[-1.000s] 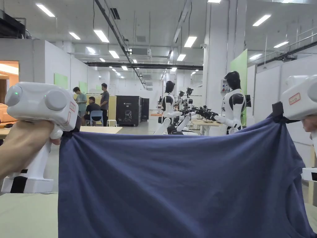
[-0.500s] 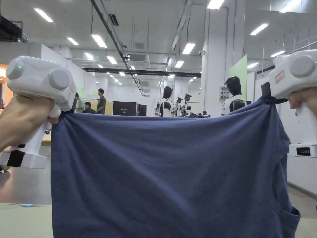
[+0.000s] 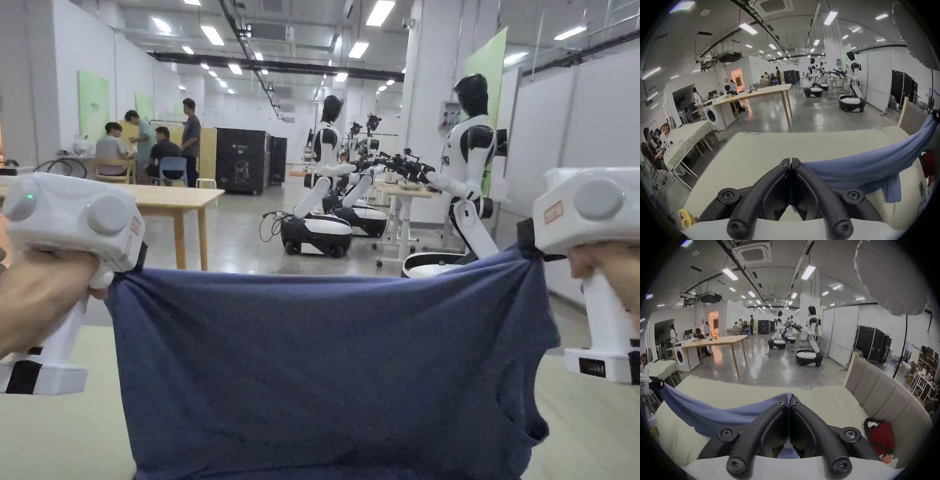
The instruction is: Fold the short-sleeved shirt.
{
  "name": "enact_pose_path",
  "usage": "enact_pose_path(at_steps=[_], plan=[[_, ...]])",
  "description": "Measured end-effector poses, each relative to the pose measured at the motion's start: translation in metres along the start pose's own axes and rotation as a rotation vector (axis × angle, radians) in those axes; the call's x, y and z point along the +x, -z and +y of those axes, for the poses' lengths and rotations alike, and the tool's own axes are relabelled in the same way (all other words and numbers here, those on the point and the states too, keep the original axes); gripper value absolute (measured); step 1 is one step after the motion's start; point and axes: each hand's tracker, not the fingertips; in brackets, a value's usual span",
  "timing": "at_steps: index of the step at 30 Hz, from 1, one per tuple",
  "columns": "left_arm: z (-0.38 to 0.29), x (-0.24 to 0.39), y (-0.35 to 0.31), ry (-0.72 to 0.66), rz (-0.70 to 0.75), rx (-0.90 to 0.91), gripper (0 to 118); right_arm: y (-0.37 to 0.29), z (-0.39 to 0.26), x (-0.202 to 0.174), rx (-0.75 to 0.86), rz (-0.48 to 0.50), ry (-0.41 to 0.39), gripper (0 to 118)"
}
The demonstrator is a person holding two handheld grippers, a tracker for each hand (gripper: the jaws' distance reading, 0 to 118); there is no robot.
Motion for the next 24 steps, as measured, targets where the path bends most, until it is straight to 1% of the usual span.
enact_pose_path(at_steps=[1,2,3,4,5,6,7,8,11,12,13,14,16,17,18,19,20,21,22,23,24], plan=[[-0.017,0.002,0.003,0.007,-0.021,-0.028,0,-0.001,-0.019,0.001,-0.024,0.005,-0.035,3],[-0.037,0.003,0.001,0.011,-0.02,-0.042,0,-0.003,-0.04,0.002,-0.033,0.004,-0.025,3],[-0.053,0.003,0.001,0.006,-0.034,-0.061,0,-0.007,-0.057,0.002,-0.089,0.011,-0.041,3],[-0.073,0.004,-0.001,0.004,-0.069,-0.101,0,-0.014,-0.078,0.003,-0.087,0.028,-0.051,3],[-0.093,0.004,-0.006,-0.004,-0.079,-0.119,0,-0.022,-0.098,0.002,-0.096,0.021,-0.063,3],[-0.111,0.004,-0.013,0.007,-0.09,-0.14,0,-0.029,-0.117,0.002,-0.131,0.02,-0.096,3],[-0.129,0.004,-0.022,0.01,-0.083,-0.131,0,-0.042,-0.136,0.001,-0.126,0.032,-0.093,3],[-0.147,0.005,-0.031,0.035,-0.097,-0.155,0,-0.056,-0.155,0.004,-0.134,0.053,-0.079,3],[-0.197,0.0,-0.064,0.025,-0.14,-0.176,0,-0.101,-0.21,0.009,-0.156,0.082,-0.047,3],[-0.211,-0.002,-0.073,0.019,-0.145,-0.198,0,-0.115,-0.226,0.009,-0.173,0.086,-0.049,3],[-0.23,-0.004,-0.088,0.026,-0.148,-0.201,0,-0.133,-0.246,0.012,-0.171,0.112,-0.031,3],[-0.241,-0.012,-0.09,0.025,-0.154,-0.205,0,-0.147,-0.262,0.013,-0.198,0.109,-0.021,3],[-0.27,-0.019,-0.116,0.029,-0.164,-0.212,0,-0.178,-0.295,0.016,-0.208,0.137,0.01,3],[-0.285,-0.023,-0.129,0.035,-0.176,-0.223,0,-0.193,-0.313,0.016,-0.227,0.129,-0.009,3],[-0.299,-0.028,-0.145,0.013,-0.185,-0.217,0,-0.207,-0.33,0.017,-0.217,0.134,-0.003,3],[-0.316,-0.033,-0.158,-0.008,-0.208,-0.234,0,-0.221,-0.345,0.017,-0.24,0.138,-0.006,3],[-0.33,-0.036,-0.169,-0.001,-0.212,-0.24,0,-0.235,-0.36,0.02,-0.236,0.172,0.001,3],[-0.341,-0.039,-0.178,0.003,-0.202,-0.243,0,-0.246,-0.372,0.021,-0.24,0.142,0.042,3],[-0.354,-0.043,-0.191,0.005,-0.203,-0.242,0,-0.258,-0.383,0.024,-0.254,0.166,0.076,3],[-0.363,-0.048,-0.2,-0.009,-0.207,-0.258,0,-0.269,-0.391,0.027,-0.247,0.186,0.091,3],[-0.372,-0.053,-0.207,-0.015,-0.225,-0.269,0,-0.278,-0.399,0.029,-0.249,0.165,0.096,3]])
